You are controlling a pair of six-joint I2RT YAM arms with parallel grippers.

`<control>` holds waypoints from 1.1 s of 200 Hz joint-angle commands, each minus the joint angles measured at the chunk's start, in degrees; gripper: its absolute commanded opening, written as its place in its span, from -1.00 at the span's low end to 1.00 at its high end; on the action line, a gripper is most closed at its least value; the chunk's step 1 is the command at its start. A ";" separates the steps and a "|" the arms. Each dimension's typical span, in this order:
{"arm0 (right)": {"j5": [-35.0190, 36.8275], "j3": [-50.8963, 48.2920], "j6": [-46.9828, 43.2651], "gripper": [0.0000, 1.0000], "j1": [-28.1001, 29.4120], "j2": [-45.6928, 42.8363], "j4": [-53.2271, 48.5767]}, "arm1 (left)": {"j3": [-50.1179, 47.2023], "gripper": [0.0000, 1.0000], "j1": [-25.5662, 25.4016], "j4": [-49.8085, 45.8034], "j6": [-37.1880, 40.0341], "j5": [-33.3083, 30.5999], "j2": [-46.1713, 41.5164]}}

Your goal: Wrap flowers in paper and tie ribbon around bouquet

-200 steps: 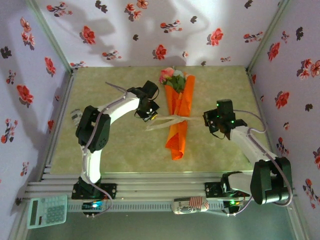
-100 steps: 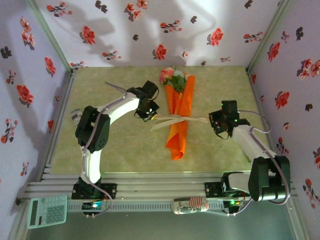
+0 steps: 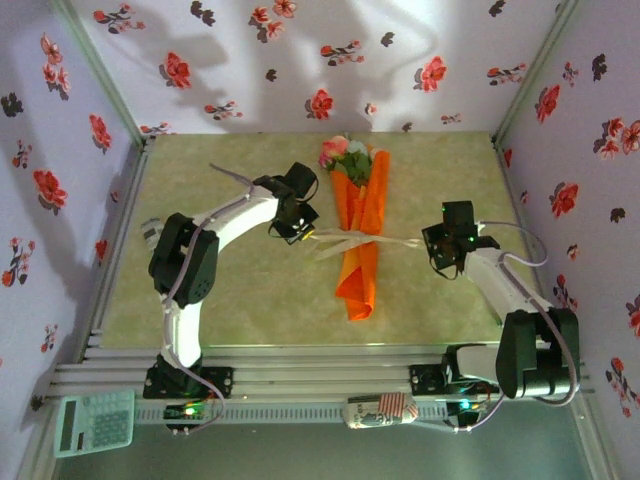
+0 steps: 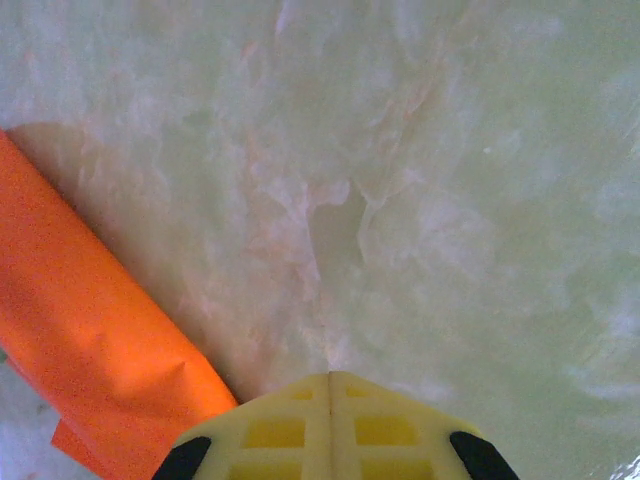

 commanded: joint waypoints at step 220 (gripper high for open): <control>15.95 1.81 -2.16 -1.00 -0.85 2.14 -5.00 | -7.37 -1.00 3.64 -4.21 3.95 -6.51 -7.45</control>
